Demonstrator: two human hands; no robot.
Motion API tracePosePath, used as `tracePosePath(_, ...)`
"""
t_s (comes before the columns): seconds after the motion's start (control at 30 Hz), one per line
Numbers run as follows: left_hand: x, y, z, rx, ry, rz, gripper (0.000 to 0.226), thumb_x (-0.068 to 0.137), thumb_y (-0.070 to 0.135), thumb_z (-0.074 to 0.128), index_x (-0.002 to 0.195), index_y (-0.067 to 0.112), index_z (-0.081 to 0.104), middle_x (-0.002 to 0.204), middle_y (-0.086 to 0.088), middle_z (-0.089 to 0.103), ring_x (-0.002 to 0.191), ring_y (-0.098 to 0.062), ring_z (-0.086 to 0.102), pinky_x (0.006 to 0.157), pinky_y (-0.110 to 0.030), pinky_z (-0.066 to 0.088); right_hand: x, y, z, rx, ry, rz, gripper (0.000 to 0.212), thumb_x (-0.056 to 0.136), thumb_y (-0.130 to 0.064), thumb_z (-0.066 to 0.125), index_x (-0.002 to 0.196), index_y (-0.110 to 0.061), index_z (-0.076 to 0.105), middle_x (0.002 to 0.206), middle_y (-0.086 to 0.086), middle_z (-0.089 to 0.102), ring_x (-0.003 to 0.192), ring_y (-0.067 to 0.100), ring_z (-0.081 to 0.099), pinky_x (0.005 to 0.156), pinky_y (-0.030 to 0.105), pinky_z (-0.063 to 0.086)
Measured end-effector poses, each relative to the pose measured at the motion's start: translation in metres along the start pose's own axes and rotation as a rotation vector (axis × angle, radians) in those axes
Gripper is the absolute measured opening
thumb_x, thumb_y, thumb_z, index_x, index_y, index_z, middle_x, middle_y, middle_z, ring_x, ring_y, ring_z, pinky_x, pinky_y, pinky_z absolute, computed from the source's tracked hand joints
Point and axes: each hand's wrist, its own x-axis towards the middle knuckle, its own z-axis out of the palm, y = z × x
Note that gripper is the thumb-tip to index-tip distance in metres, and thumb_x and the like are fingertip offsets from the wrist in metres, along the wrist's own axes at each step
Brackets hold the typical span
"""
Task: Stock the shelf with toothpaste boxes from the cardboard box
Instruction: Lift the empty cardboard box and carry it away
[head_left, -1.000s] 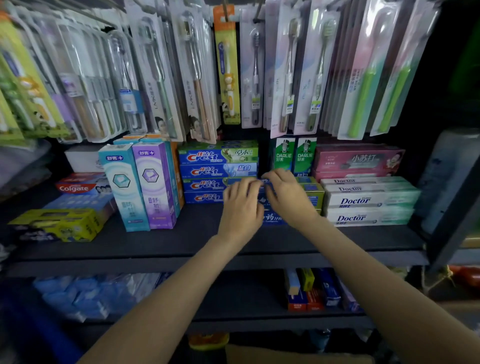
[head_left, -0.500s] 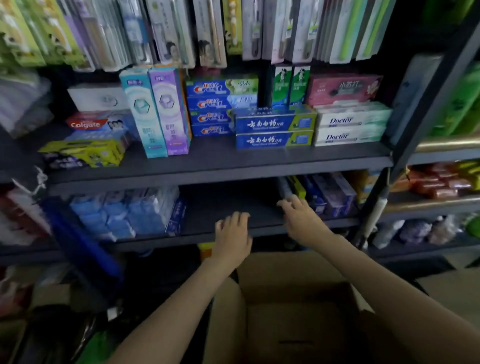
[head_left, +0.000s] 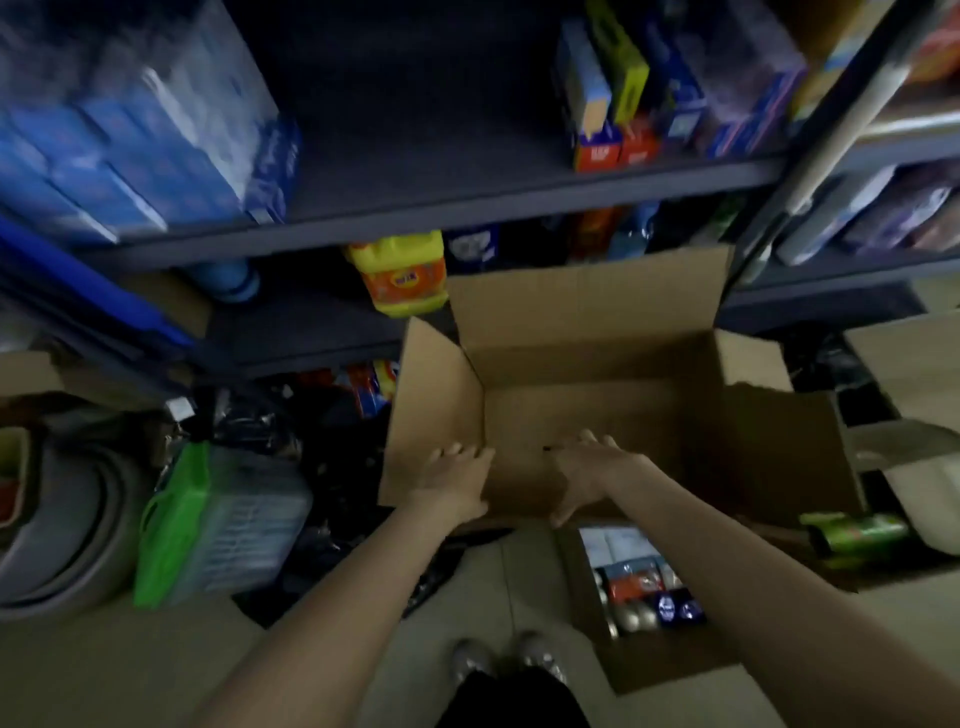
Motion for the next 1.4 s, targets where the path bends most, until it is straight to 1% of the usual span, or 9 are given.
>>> tracePosePath(0.2,0.047,0.011,0.081,0.129,-0.066,0.055,0.030,0.097,0.024,0.038,0.123,0.017,0.052,0.123,-0.006,0.057,0.114,-0.021,0.048,0.100,-0.032,0.026,0.038,0.006,0.052,0.254,-0.279,-0.063,0.100,0.068,-0.070,0.063,0.147,-0.023,0.022,0.154,0.000,0.024,0.138,0.027,0.029,0.111,0.046,0.030)
tracePosePath(0.33,0.053,0.013,0.082,-0.085,-0.132,0.022,0.047,0.097,0.049,0.029,0.119,0.017,0.057,0.118,-0.003,0.060,0.111,-0.022,0.053,0.094,-0.036,0.032,0.027,-0.013,0.062,0.109,-0.399,-0.119,0.086,0.072,-0.064,0.065,0.139,-0.019,0.035,0.139,0.000,0.043,0.123,0.025,0.045,0.102,0.041,0.040)
tracePosePath(0.5,0.002,0.006,0.045,-0.569,-0.333,-0.018,0.066,0.088,0.060,0.042,0.137,0.016,0.043,0.140,-0.002,0.045,0.124,-0.020,0.045,0.102,-0.030,0.038,-0.011,-0.037,0.055,-0.227,0.127,-0.215,0.031,0.094,-0.003,0.044,0.124,-0.004,0.053,0.128,0.016,0.053,0.117,0.032,0.053,0.093,0.039,0.045)
tracePosePath(0.73,-0.135,-0.013,-0.106,-0.271,0.023,0.012,0.050,0.088,0.026,0.061,0.134,0.010,0.048,0.136,-0.003,0.049,0.117,-0.019,0.050,0.084,-0.021,0.038,-0.139,-0.059,-0.070,-0.310,0.357,-0.330,0.016,0.093,-0.008,0.049,0.107,-0.005,0.055,0.112,0.015,0.058,0.098,0.031,0.058,0.076,0.036,0.046)
tracePosePath(0.93,-0.296,-0.055,-0.170,-0.031,0.008,-0.245,0.035,0.081,0.015,0.066,0.116,0.008,0.062,0.095,-0.001,0.058,0.085,-0.017,0.054,0.070,-0.027,0.042,-0.241,-0.175,-0.121,-0.390,0.390,-0.615,0.019,0.085,-0.016,0.058,0.098,-0.003,0.057,0.102,0.012,0.059,0.090,0.030,0.059,0.062,0.030,0.040)
tracePosePath(1.1,-0.410,-0.128,-0.130,-0.034,-0.044,-0.529,0.037,0.087,0.015,0.062,0.123,0.009,0.055,0.121,0.000,0.055,0.116,-0.025,0.050,0.085,-0.030,0.041,-0.265,-0.315,-0.101,-0.404,0.342,-0.858,0.024,0.083,-0.019,0.063,0.101,-0.004,0.058,0.099,0.009,0.060,0.089,0.026,0.061,0.066,0.031,0.048)
tracePosePath(1.23,-0.494,-0.205,-0.082,-0.197,0.164,-0.678,0.030,0.087,0.012,0.062,0.115,0.003,0.059,0.105,-0.006,0.060,0.100,-0.027,0.056,0.077,-0.024,0.046,-0.267,-0.433,-0.085,-0.380,0.342,-0.973,0.038,0.084,-0.023,0.063,0.116,-0.007,0.053,0.108,0.006,0.058,0.091,0.022,0.059,0.072,0.034,0.055)
tracePosePath(1.3,-0.532,-0.245,-0.059,-0.166,0.243,-0.740,0.022,0.090,0.018,0.059,0.106,0.004,0.064,0.084,-0.006,0.061,0.085,-0.032,0.057,0.054,-0.019,0.041,-0.272,-0.491,-0.079,-0.390,0.377,-1.040,0.028,0.083,-0.027,0.064,0.104,-0.009,0.057,0.098,0.007,0.061,0.080,0.019,0.059,0.069,0.034,0.055)
tracePosePath(1.4,-0.582,-0.317,-0.031,-0.116,0.253,-0.779,0.019,0.090,0.022,0.059,0.095,0.006,0.067,0.088,-0.012,0.064,0.068,-0.023,0.050,0.057,-0.025,0.039,-0.279,-0.574,-0.074,-0.385,0.378,-1.117,0.022,0.085,-0.028,0.066,0.077,-0.011,0.054,0.074,0.002,0.053,0.063,0.014,0.050,0.054,0.028,0.043)
